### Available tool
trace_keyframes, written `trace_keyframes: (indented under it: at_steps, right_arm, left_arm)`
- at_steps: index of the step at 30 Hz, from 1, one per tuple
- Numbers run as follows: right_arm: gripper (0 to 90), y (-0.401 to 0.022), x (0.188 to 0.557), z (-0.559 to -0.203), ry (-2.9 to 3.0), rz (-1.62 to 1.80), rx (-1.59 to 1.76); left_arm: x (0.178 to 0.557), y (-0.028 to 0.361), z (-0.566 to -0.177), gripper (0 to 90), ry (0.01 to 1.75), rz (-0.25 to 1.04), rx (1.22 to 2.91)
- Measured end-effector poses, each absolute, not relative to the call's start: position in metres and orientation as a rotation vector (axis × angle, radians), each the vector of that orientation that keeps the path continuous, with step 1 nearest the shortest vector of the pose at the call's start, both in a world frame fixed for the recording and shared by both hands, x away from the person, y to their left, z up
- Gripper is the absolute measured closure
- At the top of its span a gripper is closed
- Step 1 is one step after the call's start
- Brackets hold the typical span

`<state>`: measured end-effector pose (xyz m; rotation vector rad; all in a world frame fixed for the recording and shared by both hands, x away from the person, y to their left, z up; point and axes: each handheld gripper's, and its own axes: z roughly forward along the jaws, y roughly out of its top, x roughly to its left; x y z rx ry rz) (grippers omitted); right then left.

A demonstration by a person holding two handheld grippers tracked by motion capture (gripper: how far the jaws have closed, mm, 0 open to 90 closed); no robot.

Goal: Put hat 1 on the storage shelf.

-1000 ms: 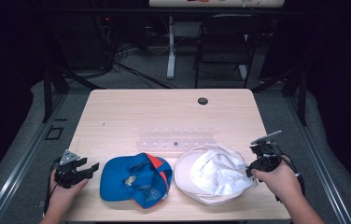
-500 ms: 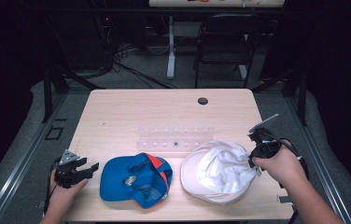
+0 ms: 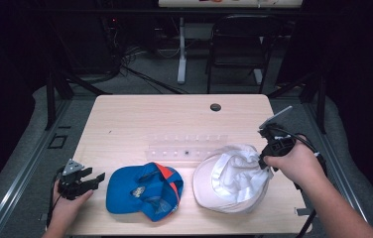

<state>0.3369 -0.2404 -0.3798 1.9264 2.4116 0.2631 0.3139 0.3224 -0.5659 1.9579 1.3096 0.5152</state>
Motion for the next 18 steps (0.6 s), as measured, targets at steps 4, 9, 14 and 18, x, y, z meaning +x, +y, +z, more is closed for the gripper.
trace_keyframes:
  at_steps: [4,9,14,18]
  right_arm:
    - [80.9,-0.231,0.336,-0.369,2.429,0.246,1.897]
    - [81.0,-0.226,0.335,-0.364,2.438,0.241,1.886]
    - [81.2,-0.226,0.335,-0.360,2.475,0.307,1.923]
    - [81.2,-0.228,0.334,-0.358,2.478,0.400,1.992]
  left_arm:
    - [0.314,0.322,-0.566,40.6,1.309,0.515,1.959]
    - [0.314,0.323,-0.565,40.6,1.307,0.517,1.964]
    - [0.314,0.323,-0.566,40.7,1.310,0.518,1.959]
    - [0.314,0.323,-0.565,40.7,1.308,0.518,1.964]
